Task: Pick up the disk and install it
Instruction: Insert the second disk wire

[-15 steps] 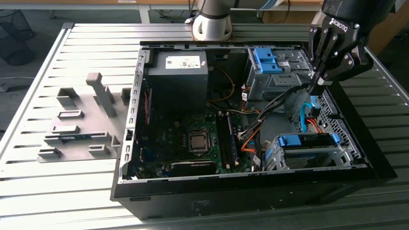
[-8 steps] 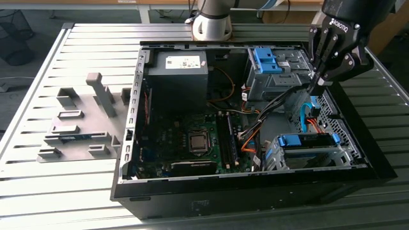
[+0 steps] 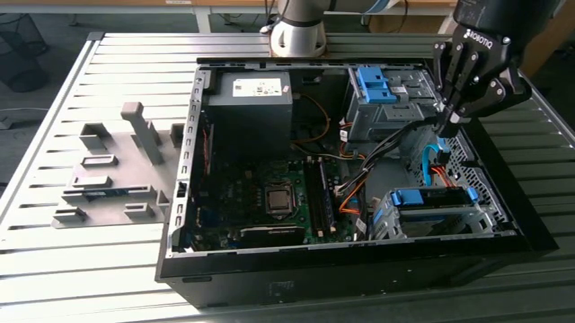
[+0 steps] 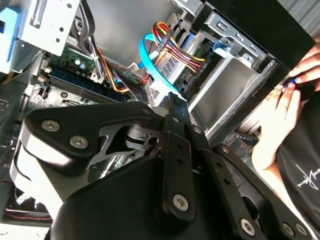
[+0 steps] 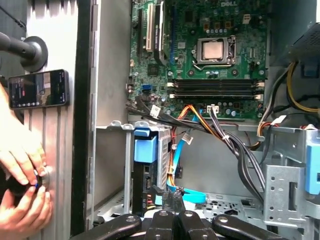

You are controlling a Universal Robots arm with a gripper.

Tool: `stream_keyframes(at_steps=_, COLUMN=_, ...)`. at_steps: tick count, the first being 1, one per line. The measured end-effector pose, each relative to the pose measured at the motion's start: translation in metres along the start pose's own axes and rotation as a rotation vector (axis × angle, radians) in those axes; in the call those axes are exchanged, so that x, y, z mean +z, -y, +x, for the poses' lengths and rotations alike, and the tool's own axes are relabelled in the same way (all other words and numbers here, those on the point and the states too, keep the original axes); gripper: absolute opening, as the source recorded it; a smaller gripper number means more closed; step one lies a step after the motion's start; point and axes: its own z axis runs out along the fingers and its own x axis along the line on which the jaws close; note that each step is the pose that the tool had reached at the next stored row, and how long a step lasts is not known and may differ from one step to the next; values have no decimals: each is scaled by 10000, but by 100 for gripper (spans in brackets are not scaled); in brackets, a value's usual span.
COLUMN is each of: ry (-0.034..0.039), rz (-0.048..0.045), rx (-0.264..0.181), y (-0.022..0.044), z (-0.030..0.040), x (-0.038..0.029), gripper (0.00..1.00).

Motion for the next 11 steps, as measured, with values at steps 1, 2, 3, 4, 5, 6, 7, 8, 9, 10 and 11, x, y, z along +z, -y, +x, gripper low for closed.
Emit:
stream_keyframes(at_steps=1, ry=-43, rz=-5, rx=17, y=0, z=-1, x=5, gripper=11)
stream_keyframes(at_steps=2, ry=-57, rz=-20, rx=86, y=0, z=-2, x=9, gripper=11)
stream_keyframes(at_steps=3, ry=-59, rz=-52, rx=213, y=0, z=-3, x=14, gripper=11)
stream_keyframes(at_steps=4, ry=-60, rz=-80, rx=325, y=0, z=-4, x=19, gripper=11)
stream_keyframes(at_steps=5, ry=-61, rz=-96, rx=392, y=2, z=-4, x=21, gripper=11)
stream_keyframes(at_steps=6, ry=-61, rz=-102, rx=417, y=3, z=-4, x=21, gripper=11)
stream_keyframes(at_steps=7, ry=-61, rz=-102, rx=418, y=3, z=-4, x=21, gripper=11)
stream_keyframes(at_steps=8, ry=-61, rz=-103, rx=418, y=4, z=-4, x=21, gripper=11)
stream_keyframes(at_steps=9, ry=-60, rz=-105, rx=417, y=5, z=-4, x=22, gripper=11)
stream_keyframes(at_steps=10, ry=-58, rz=-111, rx=413, y=9, z=-3, x=24, gripper=11)
stream_keyframes(at_steps=11, ry=-59, rz=-119, rx=412, y=13, z=1, x=26, gripper=11)
